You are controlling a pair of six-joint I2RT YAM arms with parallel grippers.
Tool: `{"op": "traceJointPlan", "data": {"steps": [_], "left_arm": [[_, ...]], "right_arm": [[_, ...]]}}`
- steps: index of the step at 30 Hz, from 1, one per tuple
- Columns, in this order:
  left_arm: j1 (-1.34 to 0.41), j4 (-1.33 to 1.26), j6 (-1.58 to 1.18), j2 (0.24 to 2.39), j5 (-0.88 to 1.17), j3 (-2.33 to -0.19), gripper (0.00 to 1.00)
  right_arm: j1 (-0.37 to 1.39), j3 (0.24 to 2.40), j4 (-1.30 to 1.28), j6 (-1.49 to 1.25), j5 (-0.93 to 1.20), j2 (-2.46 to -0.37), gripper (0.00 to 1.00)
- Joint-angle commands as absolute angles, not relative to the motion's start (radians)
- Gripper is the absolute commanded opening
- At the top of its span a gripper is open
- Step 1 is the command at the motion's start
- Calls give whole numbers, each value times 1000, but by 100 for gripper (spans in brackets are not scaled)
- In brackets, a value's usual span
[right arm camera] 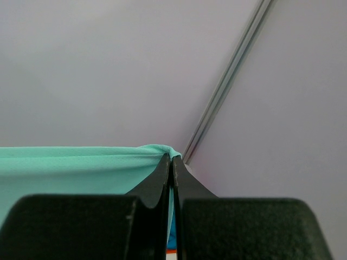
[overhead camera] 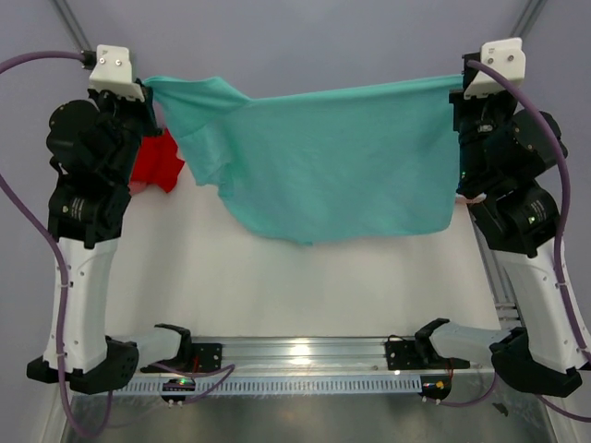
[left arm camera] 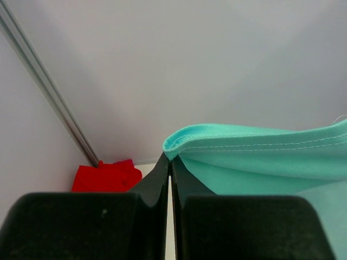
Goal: Fold and stack the t-shirts
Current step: Flatten the tshirt out
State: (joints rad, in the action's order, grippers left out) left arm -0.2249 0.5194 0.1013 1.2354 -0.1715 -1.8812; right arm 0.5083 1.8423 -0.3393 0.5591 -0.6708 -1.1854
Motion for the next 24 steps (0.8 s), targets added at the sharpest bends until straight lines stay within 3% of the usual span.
{"op": "traceJointPlan", "data": {"steps": [1,10,18,24], "left_arm": [[-218,571,49,1135,-111,-1884,0],[-218,702,57,980,64,-1838,0],[-218,807,46,798,227,-1830,0],[-181,848,55,646,325,-1711,0]], "right_arm": [[502,1901,-382,503,-690,-1095,3],[502,1813,-460,434,-655,-930,3],[489,1674,-529,416,-534,-746,3],[483,1606,-612,336,-407,-623,3]]}}
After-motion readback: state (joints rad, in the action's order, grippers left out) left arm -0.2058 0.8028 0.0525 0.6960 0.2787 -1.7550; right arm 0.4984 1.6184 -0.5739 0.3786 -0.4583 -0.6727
